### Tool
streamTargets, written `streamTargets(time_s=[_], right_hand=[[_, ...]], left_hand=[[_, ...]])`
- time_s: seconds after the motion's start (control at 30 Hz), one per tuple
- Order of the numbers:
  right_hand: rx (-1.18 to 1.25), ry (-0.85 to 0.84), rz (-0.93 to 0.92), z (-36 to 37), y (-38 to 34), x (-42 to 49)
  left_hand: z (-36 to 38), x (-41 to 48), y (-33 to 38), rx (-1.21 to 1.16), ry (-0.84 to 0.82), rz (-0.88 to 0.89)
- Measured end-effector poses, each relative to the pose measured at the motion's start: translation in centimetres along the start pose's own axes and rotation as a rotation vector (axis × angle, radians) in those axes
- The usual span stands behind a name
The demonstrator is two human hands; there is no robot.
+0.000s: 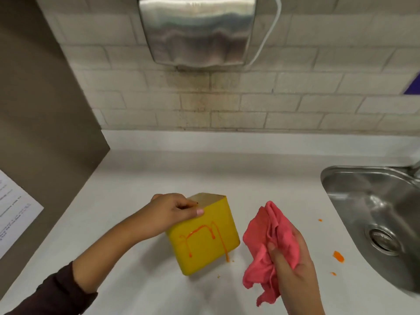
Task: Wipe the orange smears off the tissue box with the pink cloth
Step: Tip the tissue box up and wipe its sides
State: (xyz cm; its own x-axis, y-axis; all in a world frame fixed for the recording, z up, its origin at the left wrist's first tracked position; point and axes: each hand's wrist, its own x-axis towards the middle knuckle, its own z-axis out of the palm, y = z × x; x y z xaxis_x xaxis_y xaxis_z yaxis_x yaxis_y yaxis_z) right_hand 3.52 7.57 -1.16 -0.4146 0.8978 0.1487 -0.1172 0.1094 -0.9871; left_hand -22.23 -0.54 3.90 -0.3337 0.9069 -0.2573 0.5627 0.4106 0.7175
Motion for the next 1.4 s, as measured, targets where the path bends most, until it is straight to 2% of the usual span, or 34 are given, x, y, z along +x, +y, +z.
streamTargets(time_s=[0.17,0.3,0.4,0.57,0.73,0.83,1.0,1.07,1.17,1.27,1.4], right_hand=[[-0.243,-0.254,-0.395,3.8,-1.9,1.5],[-0.467,-0.418,-0.483,7.2,-2.7,3.1],[-0.674,-0.422,-0.61,9.2,-2.6,3.9],[-0.772,-0.5,-0.825,7.3,-1.2,5.0],[-0.739,-0.42,-0.699,7.5,-0.8,5.3],[-0.671,-0.474,-0.638,9.7,-1.4,5.0],[-0.736,-0.582,-0.889,8.5,-2.1,5.5],[-0.795,-0.558,-0.912,7.3,-1.7,5.9],[-0.735,-0.447,-0.693,8.4,-1.2,5.6],[-0.641,-0.412,-0.607,11.0,-1.8,4.4],[-0.697,-0.524,-0.807,10.4,-2.4,4.2]], left_hand=[[-1.3,0.1,0.0,-0.115,-0.001,-0.027],[-1.4,0.7,-0.6,-0.124,0.06,-0.039],[-1.9,1.2,-1.0,-0.127,0.084,-0.054],[-2.8,1.6,-1.5,-0.125,0.05,-0.065],[-3.4,1.8,-1.4,-0.094,0.035,-0.06],[-3.5,2.0,-1.4,-0.07,0.047,-0.067],[-3.8,2.2,-1.5,-0.107,-0.018,-0.053],[-3.7,2.3,-1.4,-0.111,-0.035,-0.044],[-3.6,2.4,-1.3,-0.106,-0.015,-0.053],[-3.8,2.5,-1.3,-0.094,0.001,-0.07],[-3.9,2.4,-1.2,-0.076,-0.006,-0.067]])
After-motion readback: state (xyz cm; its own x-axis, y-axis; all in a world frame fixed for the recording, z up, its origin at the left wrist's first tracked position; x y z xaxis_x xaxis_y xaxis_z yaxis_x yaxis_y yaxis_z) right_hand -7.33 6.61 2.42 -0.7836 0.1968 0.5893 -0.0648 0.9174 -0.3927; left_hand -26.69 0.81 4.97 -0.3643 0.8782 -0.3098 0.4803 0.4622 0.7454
